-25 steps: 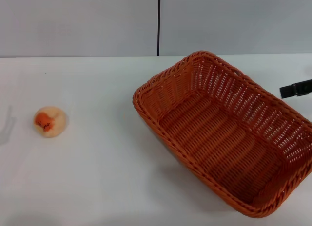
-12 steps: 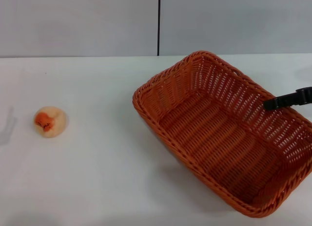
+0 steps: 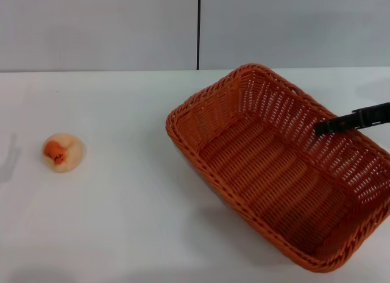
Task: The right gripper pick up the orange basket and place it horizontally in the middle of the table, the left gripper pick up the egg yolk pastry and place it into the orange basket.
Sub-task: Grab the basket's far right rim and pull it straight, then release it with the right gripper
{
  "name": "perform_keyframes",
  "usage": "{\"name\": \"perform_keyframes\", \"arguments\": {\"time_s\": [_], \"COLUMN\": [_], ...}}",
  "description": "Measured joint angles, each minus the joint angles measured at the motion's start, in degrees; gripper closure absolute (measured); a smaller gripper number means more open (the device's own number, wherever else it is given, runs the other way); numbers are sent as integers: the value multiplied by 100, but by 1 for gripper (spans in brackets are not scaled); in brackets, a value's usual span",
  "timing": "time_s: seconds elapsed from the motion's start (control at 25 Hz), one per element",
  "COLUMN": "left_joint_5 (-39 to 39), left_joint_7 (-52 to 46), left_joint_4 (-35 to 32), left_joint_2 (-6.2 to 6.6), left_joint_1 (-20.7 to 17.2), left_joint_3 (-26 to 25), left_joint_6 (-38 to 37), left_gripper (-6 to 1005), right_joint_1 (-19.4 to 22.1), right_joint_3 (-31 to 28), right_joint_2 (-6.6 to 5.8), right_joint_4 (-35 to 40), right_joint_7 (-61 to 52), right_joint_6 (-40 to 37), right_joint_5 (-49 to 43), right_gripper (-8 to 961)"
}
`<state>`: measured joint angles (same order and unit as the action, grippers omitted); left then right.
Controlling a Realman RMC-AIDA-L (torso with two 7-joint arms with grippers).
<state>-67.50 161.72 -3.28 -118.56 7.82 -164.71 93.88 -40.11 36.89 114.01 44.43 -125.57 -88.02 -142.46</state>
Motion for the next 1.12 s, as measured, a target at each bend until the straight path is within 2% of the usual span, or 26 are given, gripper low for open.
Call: {"name": "perform_keyframes", "arguments": {"time_s": [0.52,0.76,0.84,1.12], "left_joint_5": [0,13,17,18], "left_joint_7": [0,0,0,0], "left_joint_4": [3,23,23,23], "left_joint_2": [0,0,0,0], "left_joint_1": [0,20,25,-27], "left_joint_3": [0,0,0,0], "left_joint_6": [-7,-28,-28,64], "left_gripper": [182,182,182,183], "right_joint_1": [-84,-101,-120,-165], "right_joint_3": [64,64,93,620], "right_joint_2": [-22,-19,-11,67], "right_joint_4": [-170,-159,-159,132], "right_joint_7": [37,84,140,657], "right_joint_6": [161,203,232,141], "right_joint_5": [-41,-38,-35,-6], "right_gripper": [335,586,774,788]}}
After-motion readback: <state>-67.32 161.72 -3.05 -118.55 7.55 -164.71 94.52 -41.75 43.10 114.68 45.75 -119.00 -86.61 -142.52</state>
